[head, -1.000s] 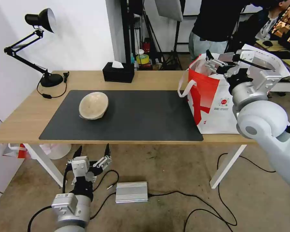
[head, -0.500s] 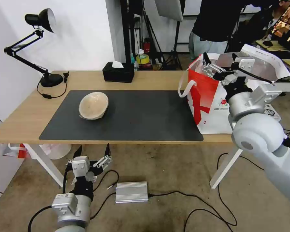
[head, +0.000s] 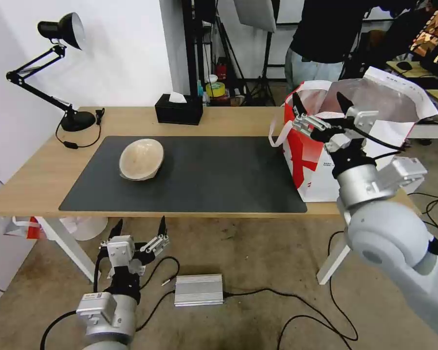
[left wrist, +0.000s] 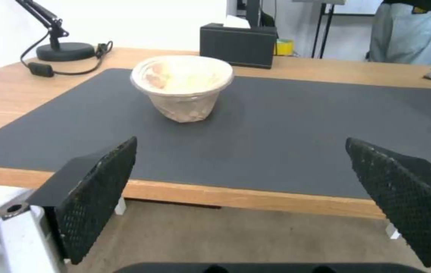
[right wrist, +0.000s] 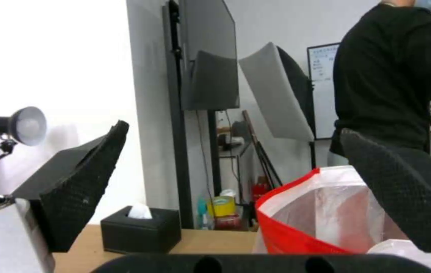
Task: Pick up the trash from the table and place it into the takeout bag.
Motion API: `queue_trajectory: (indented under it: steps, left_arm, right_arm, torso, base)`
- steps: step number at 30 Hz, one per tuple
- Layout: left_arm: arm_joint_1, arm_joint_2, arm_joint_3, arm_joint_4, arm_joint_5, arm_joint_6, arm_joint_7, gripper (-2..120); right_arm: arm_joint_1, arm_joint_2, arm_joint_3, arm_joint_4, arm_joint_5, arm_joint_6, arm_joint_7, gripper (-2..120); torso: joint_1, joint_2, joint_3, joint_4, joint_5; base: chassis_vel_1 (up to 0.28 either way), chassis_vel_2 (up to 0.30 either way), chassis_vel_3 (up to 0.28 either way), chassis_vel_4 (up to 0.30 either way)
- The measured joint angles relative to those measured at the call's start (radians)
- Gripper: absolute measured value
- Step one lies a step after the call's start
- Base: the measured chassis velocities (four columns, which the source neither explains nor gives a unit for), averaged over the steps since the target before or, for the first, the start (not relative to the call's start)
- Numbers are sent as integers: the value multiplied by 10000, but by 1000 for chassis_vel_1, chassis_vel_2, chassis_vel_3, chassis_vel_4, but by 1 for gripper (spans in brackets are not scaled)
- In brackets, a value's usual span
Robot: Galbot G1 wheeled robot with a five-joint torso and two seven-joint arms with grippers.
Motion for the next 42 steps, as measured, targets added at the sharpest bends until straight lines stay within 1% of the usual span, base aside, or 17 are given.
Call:
queue_trajectory:
  steps: [2,4,12,18,19,22,39,40,42]
  left_arm:
    - [16,0,0,-10,14,-8,-1,99]
    - [35,0,-2,-39,28,-14,-3,97]
    - [60,0,-2,-52,56,-34,-8,97]
    - [66,0,11,-75,89,-43,-13,97]
    - [64,0,12,-76,93,-43,-14,95]
    - [63,0,24,-75,107,-43,-15,97]
    - [48,0,34,-72,177,-43,-15,98]
    - [49,0,35,-65,185,-43,-15,101]
    - [49,0,35,-50,198,-45,-15,95]
  right_arm:
    - [-76,-17,10,86,-34,-9,24,100]
    - [-248,-63,26,297,-48,-54,45,100]
    - [-720,-73,-16,663,-278,-28,47,100]
    - [-1318,-44,-77,893,-737,216,136,100]
    - [-1480,-30,-108,927,-871,313,180,100]
    - [-1758,7,-138,987,-1052,411,276,100]
    - [-3146,69,-357,1239,-2118,563,695,100]
    - [-3407,113,-413,1240,-2383,562,836,100]
    - [-3621,188,-475,1238,-2649,531,1138,100]
  torso:
    - [-1,0,0,0,0]
    - [0,0,0,0,0]
    - [-1,0,0,0,0]
    - [1,-3,1,-1,0]
    - [1,-3,1,0,0]
    - [1,-3,0,-1,0]
    - [1,-1,1,0,0]
    - [0,-1,0,-1,0]
    - [0,0,0,0,-1]
  base:
    - [0,0,0,0]
    - [0,0,0,0]
    - [0,0,0,0]
    - [0,0,0,0]
    - [0,0,0,0]
    - [0,0,0,0]
    - [0,0,0,0]
    - [0,0,0,0]
    - [0,0,0,0]
